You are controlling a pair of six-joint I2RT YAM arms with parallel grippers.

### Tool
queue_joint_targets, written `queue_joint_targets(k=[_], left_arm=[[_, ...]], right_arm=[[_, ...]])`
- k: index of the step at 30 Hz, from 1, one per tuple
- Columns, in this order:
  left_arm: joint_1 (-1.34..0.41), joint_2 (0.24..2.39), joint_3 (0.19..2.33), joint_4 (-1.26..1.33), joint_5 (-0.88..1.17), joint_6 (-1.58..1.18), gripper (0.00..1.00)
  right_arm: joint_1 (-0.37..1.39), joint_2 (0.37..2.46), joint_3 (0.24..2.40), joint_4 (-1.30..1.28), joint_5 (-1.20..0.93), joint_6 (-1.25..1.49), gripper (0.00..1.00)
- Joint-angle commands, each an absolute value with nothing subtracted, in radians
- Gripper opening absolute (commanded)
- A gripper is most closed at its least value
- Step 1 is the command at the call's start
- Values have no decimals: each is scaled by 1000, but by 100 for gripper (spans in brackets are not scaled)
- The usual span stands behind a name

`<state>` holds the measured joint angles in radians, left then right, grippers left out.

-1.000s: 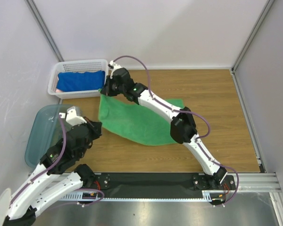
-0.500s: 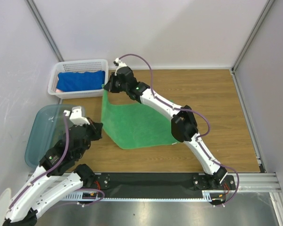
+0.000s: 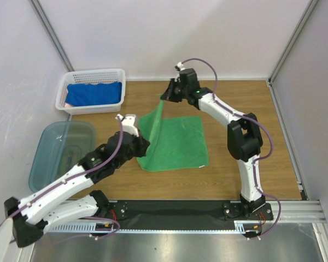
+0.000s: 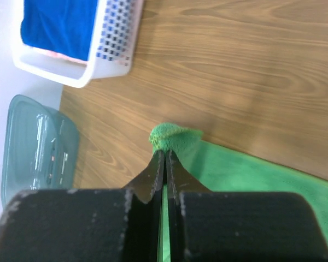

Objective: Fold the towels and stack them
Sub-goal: Fold the towel

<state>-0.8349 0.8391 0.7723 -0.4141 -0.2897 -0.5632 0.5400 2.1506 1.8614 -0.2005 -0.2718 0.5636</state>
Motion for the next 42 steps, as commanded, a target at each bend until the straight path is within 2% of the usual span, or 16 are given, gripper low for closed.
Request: queue_joint_targets(k=[1, 10, 15, 19, 29, 38, 42], left_arm=[[-937, 926, 863, -334, -317, -612, 0], [-1091, 1158, 980, -307, -351, -729, 0], [-1150, 1264, 1084, -420, -405, -787, 0], [-1152, 1316, 1149, -524, -416, -879, 0], [-1170, 1413, 1218, -512, -408, -1015, 0], [-1202, 1512, 1316, -557, -535, -1230, 0], [-1216, 1519, 1330, -568, -580, -1239, 0]], right_arm=[[492, 2046, 1812, -144, -334, 491, 0], [442, 2004, 1737, -184, -390, 411, 0], [434, 1996, 1686, -158, -383, 414, 0], [433, 2008, 1687, -158, -383, 405, 0], [399, 2008, 1687, -173, -365, 387, 0], [393, 2029, 1697, -183, -376, 373, 0], [394, 2029, 1697, -199, -383, 361, 0]])
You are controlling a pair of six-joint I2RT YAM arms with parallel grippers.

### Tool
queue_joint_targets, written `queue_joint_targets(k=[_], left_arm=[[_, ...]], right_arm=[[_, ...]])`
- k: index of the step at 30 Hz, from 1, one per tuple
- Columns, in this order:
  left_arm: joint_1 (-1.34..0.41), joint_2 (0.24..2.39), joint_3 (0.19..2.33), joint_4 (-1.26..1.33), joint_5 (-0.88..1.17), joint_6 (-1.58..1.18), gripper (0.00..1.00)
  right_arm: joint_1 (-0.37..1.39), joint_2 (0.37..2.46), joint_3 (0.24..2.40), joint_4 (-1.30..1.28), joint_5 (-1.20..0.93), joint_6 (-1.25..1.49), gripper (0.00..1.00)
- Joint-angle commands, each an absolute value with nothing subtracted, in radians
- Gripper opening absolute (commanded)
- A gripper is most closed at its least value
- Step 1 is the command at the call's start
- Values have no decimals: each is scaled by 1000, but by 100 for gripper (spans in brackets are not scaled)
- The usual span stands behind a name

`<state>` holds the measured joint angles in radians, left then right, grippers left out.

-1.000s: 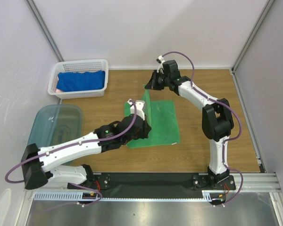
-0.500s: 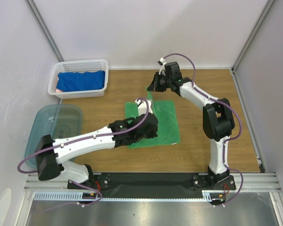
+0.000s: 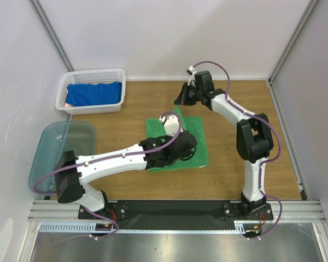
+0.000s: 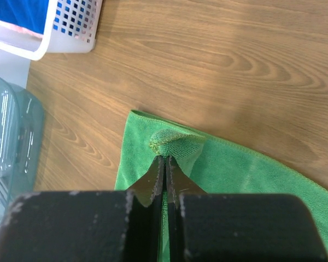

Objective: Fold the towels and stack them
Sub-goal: Fold the towel

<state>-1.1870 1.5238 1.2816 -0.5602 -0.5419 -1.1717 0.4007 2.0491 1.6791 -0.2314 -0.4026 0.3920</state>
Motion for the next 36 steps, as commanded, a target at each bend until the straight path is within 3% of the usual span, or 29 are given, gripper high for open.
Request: queue_joint_targets(k=[1, 36], left_arm=[[-1216, 1520, 1318, -554, -577, -1236, 0], [-1215, 1844, 1450, -501, -428, -1066, 0]], right_arm=[[393, 2029, 1697, -204, -380, 354, 0], [212, 1996, 1413, -68, -482, 287, 0]])
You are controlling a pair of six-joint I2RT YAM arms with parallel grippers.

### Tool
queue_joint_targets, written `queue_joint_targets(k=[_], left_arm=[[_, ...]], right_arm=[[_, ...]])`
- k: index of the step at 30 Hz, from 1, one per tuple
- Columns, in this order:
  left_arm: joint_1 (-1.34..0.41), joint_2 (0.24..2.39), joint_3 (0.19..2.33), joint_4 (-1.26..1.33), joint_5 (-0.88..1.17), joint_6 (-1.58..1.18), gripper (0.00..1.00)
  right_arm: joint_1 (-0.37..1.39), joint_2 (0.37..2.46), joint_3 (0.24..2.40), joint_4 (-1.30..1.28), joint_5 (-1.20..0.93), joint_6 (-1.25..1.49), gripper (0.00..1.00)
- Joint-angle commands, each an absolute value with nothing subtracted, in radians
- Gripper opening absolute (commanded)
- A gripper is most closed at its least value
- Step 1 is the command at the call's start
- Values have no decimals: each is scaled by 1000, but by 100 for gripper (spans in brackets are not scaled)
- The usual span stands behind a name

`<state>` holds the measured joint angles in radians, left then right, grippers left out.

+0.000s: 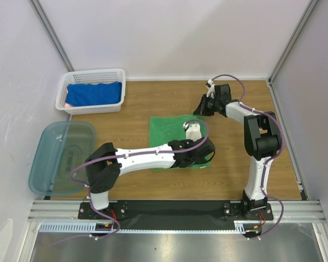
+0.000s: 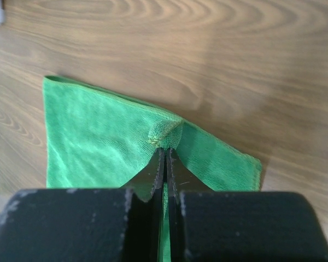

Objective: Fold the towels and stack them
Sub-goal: Fold the towel

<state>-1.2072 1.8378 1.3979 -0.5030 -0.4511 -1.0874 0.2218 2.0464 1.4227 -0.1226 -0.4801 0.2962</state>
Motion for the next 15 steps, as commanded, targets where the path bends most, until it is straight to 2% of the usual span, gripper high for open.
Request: queue_joint_targets(k=[1, 15], left_arm=[[-1216, 1842, 1454, -511, -434, -1072, 0], [-1218, 1700, 1382, -483, -505, -1081, 0]], right_arm=[[210, 1991, 1407, -66, -482, 290, 0], [202, 1931, 1421, -109, -437, 305, 0]])
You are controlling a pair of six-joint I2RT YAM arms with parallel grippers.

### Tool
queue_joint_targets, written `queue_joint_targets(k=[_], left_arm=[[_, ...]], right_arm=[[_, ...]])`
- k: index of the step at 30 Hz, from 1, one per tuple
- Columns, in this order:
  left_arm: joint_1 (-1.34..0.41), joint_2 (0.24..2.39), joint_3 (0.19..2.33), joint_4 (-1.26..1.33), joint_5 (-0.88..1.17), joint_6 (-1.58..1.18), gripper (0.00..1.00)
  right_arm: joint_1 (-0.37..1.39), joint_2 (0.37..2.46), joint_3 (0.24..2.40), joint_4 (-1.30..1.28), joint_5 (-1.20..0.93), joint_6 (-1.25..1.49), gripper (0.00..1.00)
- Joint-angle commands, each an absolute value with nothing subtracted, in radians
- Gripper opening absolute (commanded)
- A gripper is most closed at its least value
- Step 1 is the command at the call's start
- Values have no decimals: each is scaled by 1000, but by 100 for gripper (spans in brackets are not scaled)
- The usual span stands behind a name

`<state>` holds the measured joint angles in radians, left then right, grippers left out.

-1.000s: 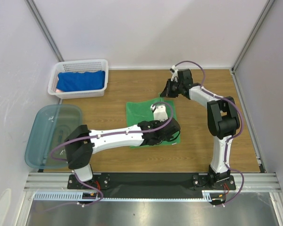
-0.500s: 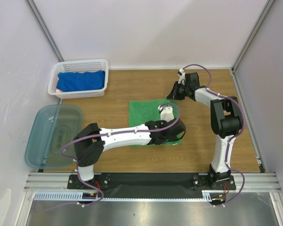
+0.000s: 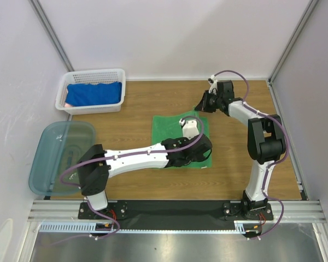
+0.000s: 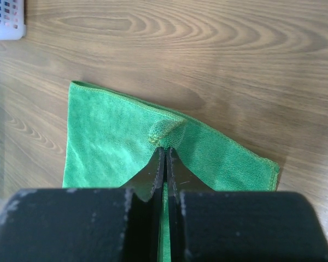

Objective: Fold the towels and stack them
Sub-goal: Fold the towel

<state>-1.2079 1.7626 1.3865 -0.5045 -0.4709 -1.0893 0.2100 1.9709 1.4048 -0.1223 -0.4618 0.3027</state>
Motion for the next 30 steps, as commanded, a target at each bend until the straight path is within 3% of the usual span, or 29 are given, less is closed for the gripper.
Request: queue_joint_targets(k=[1, 15, 30], left_arm=[[-1218, 1695, 1376, -482, -509, -1083, 0], [-1235, 1704, 1374, -420, -509, -1029, 0], [-1235, 1871, 1489, -399, -348, -954, 0]], right_arm=[[202, 1930, 1417, -110, -436, 308, 0], [163, 1885, 1345, -72, -429, 342, 0], [72, 1858, 1227, -25, -448, 345, 0]])
